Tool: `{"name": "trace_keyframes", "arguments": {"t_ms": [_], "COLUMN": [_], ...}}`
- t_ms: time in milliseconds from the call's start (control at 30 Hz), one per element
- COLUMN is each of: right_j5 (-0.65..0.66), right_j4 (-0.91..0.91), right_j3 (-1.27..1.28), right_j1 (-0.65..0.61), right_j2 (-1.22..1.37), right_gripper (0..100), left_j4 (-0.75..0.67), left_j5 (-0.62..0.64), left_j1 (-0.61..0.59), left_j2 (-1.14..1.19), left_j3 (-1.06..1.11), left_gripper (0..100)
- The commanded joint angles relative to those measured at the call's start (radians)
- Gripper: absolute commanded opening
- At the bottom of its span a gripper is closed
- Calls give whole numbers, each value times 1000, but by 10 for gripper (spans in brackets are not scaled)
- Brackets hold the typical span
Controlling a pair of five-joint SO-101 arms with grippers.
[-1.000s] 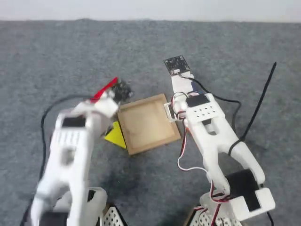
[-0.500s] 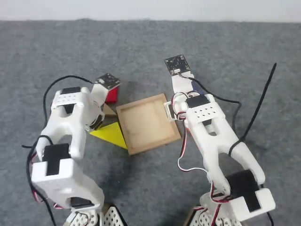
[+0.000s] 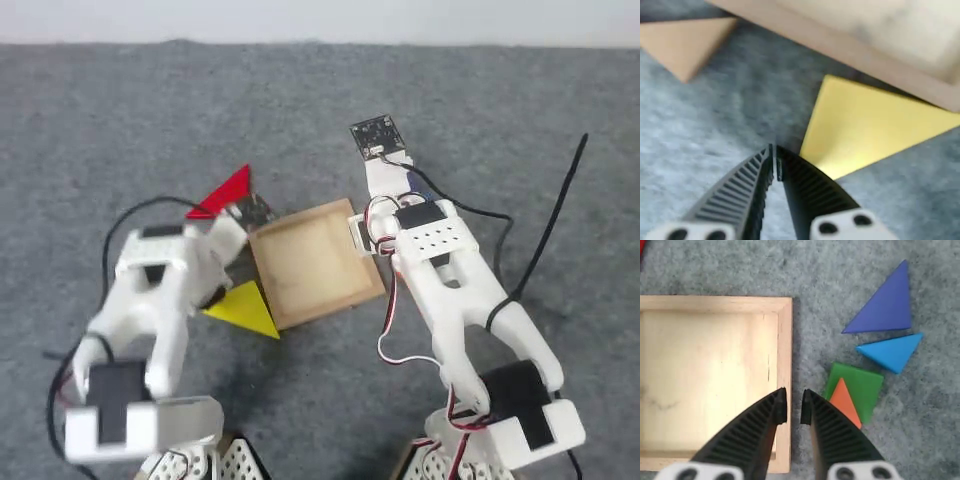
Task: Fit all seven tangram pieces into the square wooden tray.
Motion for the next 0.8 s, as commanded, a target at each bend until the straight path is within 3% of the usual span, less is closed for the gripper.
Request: {"name": "trace_keyframes", "arguments": {"t_ms": [0, 167, 367, 467, 633, 767], "right_j5": [-9, -8, -6, -6, -5, -5], "right_j4": [-18, -15, -10, -10, 13, 39], "right_j3": [-5, -5, -5, -5, -6, -14], "right_j1": [10, 10, 10, 16, 39, 61], "right_j2": [-67, -67, -67, -67, -77, -79], "right_gripper": [58, 58, 59, 60, 61, 61], "left_j4": [-29, 101, 264, 311, 443, 496], "left_j5": [-35, -210, -574, -652, -726, -787], "left_j1": [14, 6, 6, 14, 54, 123], "left_j2": [-164, -181, -187, -181, -178, -176], "left_j3": [91, 90, 18, -77, -248, -252], "left_gripper": [15, 15, 16, 26, 147, 156]}}
